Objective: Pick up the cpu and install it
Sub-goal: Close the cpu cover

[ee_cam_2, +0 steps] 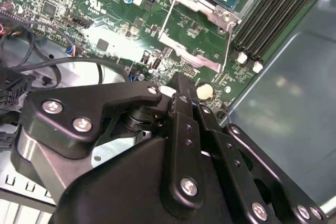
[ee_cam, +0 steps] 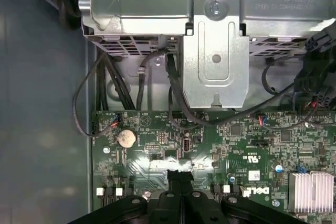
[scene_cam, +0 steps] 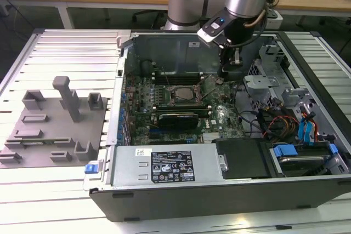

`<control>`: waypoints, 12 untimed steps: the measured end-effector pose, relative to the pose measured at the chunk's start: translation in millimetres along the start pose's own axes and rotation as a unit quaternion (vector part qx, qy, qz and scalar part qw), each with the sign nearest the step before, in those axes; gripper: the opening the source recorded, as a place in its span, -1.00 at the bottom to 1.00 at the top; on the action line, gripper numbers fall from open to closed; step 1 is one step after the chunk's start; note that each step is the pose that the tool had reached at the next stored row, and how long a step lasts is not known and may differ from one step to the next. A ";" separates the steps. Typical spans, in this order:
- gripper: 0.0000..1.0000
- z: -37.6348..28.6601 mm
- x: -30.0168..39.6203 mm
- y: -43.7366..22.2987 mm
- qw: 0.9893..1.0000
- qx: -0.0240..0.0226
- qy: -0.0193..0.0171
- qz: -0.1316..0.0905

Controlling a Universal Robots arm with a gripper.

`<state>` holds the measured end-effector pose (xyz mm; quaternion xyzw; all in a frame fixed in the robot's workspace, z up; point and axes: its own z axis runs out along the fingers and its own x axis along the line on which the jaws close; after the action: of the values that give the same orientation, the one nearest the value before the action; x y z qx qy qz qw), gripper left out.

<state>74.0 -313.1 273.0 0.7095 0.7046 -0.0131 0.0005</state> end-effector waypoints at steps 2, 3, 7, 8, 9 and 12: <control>-0.79 4.9 0.1 2.2 1.000 0.000 0.000 0.000; -0.79 8.2 0.2 2.2 1.000 0.000 0.000 -0.001; -0.79 18.8 0.4 2.4 1.000 0.000 0.000 -0.001; -0.79 21.4 0.5 2.5 1.000 0.001 0.000 -0.001; -0.79 23.0 0.5 2.5 1.000 0.001 0.000 -0.001; -0.79 25.6 0.5 2.5 1.000 0.001 0.000 -0.001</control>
<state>76.1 -313.1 247.4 0.7087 0.7054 -0.0137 0.0001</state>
